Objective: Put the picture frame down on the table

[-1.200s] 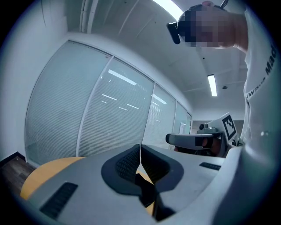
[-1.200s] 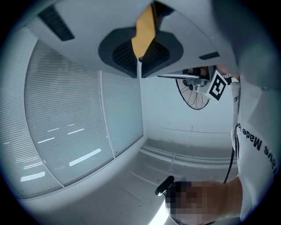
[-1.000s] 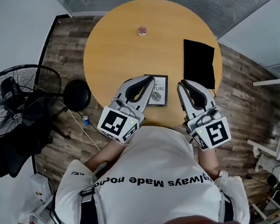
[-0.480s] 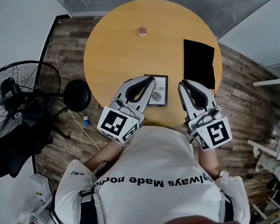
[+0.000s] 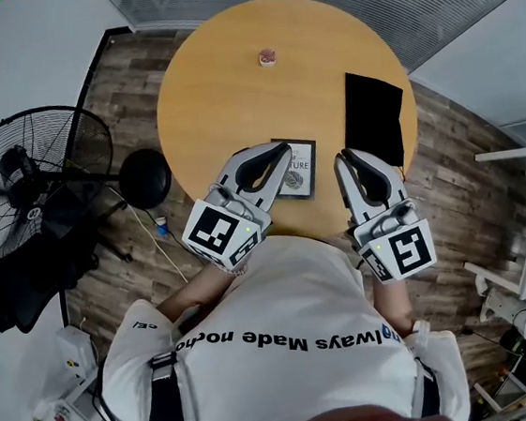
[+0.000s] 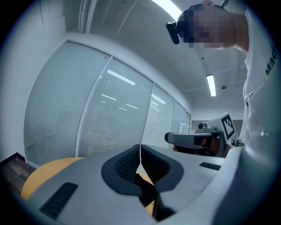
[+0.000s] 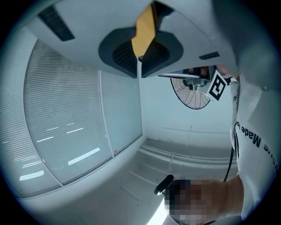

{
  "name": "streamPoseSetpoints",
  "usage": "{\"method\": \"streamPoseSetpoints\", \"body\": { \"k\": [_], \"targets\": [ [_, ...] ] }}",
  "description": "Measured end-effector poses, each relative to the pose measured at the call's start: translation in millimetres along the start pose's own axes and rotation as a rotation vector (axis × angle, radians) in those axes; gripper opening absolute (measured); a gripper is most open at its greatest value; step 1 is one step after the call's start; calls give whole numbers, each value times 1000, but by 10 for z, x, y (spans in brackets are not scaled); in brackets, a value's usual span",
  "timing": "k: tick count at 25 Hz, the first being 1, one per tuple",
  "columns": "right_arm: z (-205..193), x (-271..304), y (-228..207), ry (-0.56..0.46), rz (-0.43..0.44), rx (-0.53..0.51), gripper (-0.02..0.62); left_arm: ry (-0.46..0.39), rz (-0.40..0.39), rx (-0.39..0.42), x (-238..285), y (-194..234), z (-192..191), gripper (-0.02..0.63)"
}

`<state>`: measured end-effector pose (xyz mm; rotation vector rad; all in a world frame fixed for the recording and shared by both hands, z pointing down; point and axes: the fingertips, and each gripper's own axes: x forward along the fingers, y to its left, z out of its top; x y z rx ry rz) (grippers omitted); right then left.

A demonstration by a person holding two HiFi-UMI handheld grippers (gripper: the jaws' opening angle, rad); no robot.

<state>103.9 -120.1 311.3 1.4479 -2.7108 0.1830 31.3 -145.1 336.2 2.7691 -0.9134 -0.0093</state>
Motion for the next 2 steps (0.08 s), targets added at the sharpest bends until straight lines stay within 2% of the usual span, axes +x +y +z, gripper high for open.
{"method": "streamPoseSetpoints", "body": {
  "k": [2],
  "targets": [
    [-6,6,1,-1,0,-1,54,-1,-1,-1,-1,7,-6,31]
  ]
}}
